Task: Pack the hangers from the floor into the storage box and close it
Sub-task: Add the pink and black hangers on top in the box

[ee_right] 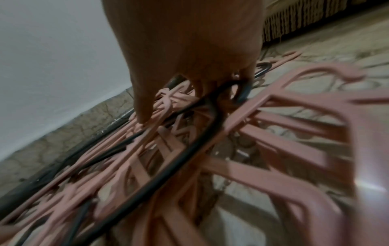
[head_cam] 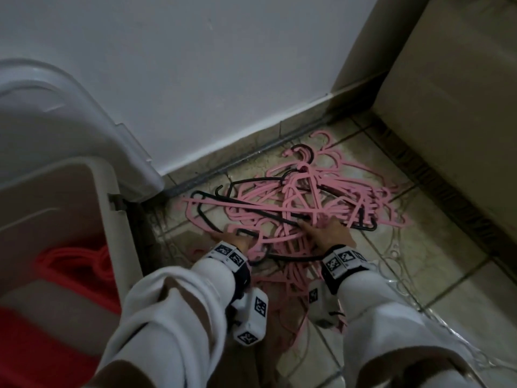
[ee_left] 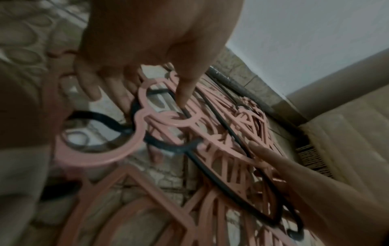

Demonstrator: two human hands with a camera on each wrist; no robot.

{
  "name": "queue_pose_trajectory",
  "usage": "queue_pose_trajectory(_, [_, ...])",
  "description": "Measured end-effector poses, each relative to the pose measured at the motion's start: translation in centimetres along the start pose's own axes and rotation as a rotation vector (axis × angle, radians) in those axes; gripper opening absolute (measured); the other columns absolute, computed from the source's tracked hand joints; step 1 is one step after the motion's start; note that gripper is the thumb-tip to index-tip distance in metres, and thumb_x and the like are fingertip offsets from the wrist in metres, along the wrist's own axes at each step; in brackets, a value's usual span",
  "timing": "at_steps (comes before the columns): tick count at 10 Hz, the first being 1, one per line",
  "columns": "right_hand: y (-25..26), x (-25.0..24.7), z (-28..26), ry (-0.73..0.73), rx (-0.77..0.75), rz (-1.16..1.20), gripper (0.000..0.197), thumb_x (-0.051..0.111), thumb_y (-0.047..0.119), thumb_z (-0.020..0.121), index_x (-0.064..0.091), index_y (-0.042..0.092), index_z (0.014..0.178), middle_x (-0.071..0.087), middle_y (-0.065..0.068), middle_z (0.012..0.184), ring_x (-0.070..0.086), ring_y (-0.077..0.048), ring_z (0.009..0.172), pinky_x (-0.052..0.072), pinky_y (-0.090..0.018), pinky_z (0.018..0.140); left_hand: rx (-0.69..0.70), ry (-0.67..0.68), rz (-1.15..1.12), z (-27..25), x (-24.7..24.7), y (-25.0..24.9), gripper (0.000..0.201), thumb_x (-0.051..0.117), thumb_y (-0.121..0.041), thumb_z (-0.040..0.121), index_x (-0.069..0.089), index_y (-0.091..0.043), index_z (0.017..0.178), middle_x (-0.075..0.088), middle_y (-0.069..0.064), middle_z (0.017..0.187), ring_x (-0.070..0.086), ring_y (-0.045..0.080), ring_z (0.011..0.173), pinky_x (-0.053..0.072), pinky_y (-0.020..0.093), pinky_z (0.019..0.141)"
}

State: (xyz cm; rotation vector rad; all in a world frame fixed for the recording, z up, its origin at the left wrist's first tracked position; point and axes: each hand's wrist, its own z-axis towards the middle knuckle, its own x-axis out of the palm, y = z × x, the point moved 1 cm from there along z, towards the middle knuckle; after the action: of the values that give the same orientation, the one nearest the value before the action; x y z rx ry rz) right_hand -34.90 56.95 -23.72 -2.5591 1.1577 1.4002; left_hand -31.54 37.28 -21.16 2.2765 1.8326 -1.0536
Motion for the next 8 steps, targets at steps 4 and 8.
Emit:
queue_pose_trajectory(4, [-2.9,-3.6,2.1,-0.076,-0.099,0.354,0.061,0.062,0.063,0.072,0.062,0.003,0.08,0.068,-0.014,0.077,0.065,-0.029,0.075,0.053,-0.039,0.076,0.068,0.179,-0.295,-0.2,2.7,-1.2,0.057,0.058,-0.012,0.089,0.034,0.012,0.136,0.043,0.029,0.136,0.056,0.028,0.1,0.049,0.036,0.076])
queue_pose_trajectory(8, [-1.5,-10.9,-3.2,-0.363,-0.253,0.51,0.053,0.053,0.058,0.083,0.062,0.006,0.087,0.061,-0.013,0.082,0.058,-0.028,0.079,0.045,-0.035,0.075,0.44,0.232,-0.425,-6.9,-0.4,-5.7,0.003,0.053,-0.007,0.092,0.056,-0.007,0.091,0.056,0.007,0.076,0.052,0.022,0.068,0.04,0.027,0.063])
